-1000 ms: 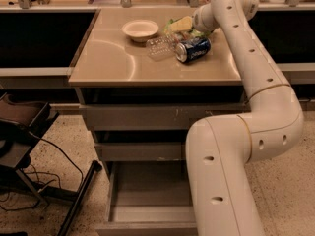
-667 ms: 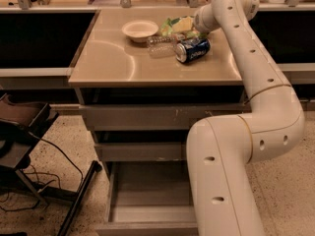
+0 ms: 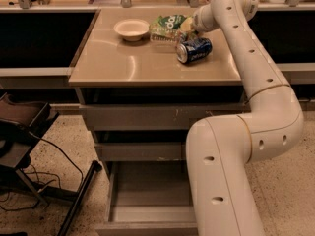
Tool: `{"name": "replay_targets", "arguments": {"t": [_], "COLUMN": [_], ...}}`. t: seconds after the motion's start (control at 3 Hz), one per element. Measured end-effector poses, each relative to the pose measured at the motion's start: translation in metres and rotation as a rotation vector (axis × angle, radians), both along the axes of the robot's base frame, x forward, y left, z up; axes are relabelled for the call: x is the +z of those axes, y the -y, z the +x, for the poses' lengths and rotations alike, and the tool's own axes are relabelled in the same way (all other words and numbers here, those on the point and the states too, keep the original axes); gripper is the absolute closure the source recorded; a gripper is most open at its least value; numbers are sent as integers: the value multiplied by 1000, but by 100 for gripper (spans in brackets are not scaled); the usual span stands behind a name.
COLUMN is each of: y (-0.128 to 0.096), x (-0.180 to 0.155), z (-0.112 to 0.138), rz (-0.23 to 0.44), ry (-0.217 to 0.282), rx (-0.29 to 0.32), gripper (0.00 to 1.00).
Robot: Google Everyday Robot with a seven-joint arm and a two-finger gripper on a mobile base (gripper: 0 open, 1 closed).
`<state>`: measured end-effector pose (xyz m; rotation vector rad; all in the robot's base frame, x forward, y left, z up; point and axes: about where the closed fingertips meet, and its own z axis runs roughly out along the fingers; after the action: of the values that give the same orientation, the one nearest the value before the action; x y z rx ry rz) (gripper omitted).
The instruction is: Place green rice chip bag into bottom drawer
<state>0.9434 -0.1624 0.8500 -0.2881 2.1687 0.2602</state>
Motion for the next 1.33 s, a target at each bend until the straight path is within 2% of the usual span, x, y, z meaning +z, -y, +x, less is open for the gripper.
{"name": "replay_targets", "arguments": {"t": [0.33, 0.67, 1.0, 1.33], "y": [-3, 1, 15, 40], "x": [-5, 9, 59, 121], "z": [-1, -8, -29, -58], "rz": [3, 44, 106, 157], "ry": [-5, 24, 98, 178], "rx": [15, 56, 115, 139], "gripper": [88, 100, 100, 100]}}
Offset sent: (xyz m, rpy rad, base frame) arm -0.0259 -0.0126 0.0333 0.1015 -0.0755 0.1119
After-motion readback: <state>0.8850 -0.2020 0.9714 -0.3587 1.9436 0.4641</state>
